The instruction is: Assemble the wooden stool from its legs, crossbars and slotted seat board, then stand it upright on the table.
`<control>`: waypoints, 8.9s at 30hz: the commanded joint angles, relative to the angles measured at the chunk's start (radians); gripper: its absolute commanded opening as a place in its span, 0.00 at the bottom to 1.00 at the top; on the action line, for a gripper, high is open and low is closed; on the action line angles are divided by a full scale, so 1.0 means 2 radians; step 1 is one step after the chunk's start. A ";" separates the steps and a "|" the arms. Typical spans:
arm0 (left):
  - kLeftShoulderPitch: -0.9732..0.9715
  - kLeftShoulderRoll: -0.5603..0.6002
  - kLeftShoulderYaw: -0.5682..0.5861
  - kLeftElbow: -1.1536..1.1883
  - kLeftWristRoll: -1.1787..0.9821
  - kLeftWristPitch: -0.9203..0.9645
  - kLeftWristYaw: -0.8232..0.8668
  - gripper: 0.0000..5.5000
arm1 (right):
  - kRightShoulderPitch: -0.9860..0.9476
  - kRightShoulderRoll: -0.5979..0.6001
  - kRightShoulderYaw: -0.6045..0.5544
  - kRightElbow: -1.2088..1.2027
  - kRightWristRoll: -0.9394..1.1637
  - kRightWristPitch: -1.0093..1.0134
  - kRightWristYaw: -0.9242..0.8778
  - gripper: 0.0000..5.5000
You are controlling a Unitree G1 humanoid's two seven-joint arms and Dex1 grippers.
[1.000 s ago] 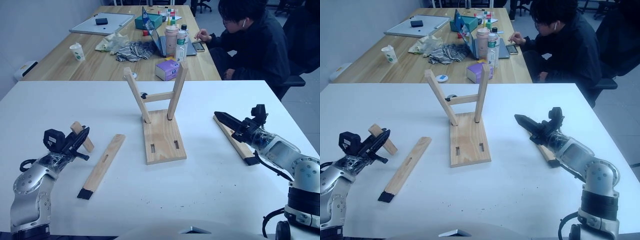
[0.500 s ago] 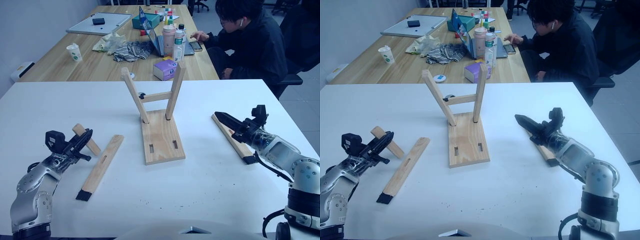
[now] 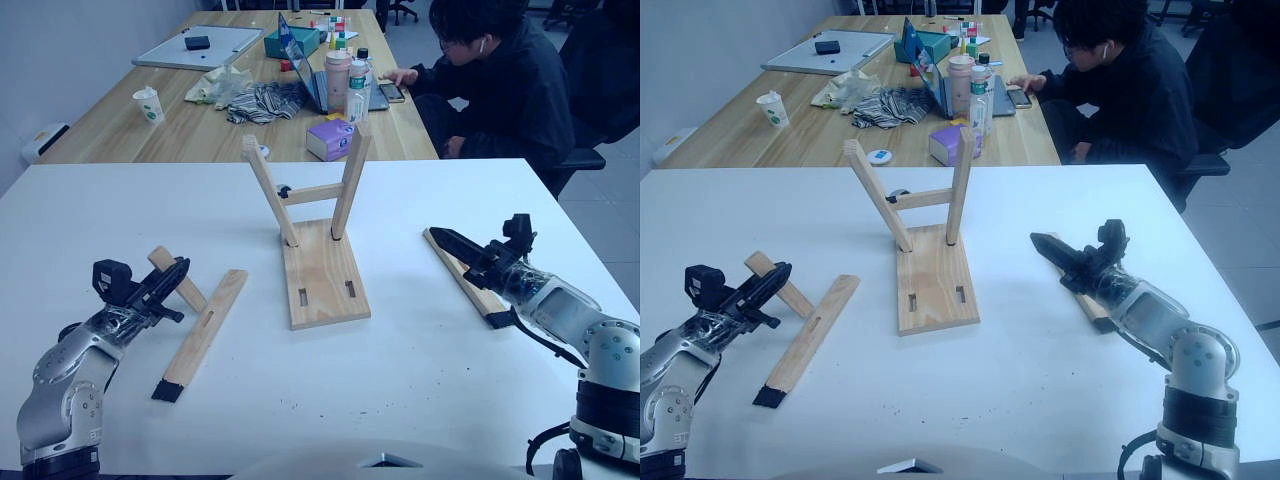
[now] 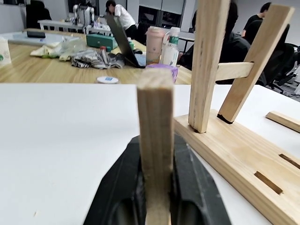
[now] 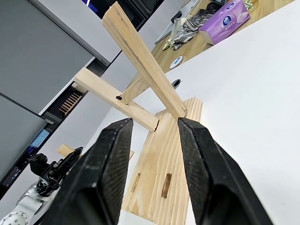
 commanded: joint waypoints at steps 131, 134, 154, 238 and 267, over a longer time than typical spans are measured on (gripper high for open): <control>-0.433 0.354 -0.809 0.197 0.157 -0.241 -0.406 0.07 | -0.004 0.072 0.143 0.050 -0.343 -0.141 0.091 0.32; -0.403 0.294 -0.735 0.223 0.173 -0.246 -0.360 0.07 | -0.002 0.072 0.146 0.054 -0.349 -0.142 0.097 0.32; -0.548 0.301 -0.527 0.272 0.019 -0.066 -0.445 0.07 | 0.003 0.070 0.129 0.071 -0.363 -0.146 0.113 0.32; -0.382 -0.132 -0.058 0.505 0.118 -0.367 0.059 0.07 | -0.067 0.057 0.159 0.169 -0.423 -0.139 0.198 0.32; -0.390 -0.135 -0.050 0.598 0.145 -0.403 0.075 0.07 | -0.071 0.054 0.163 0.172 -0.434 -0.140 0.206 0.32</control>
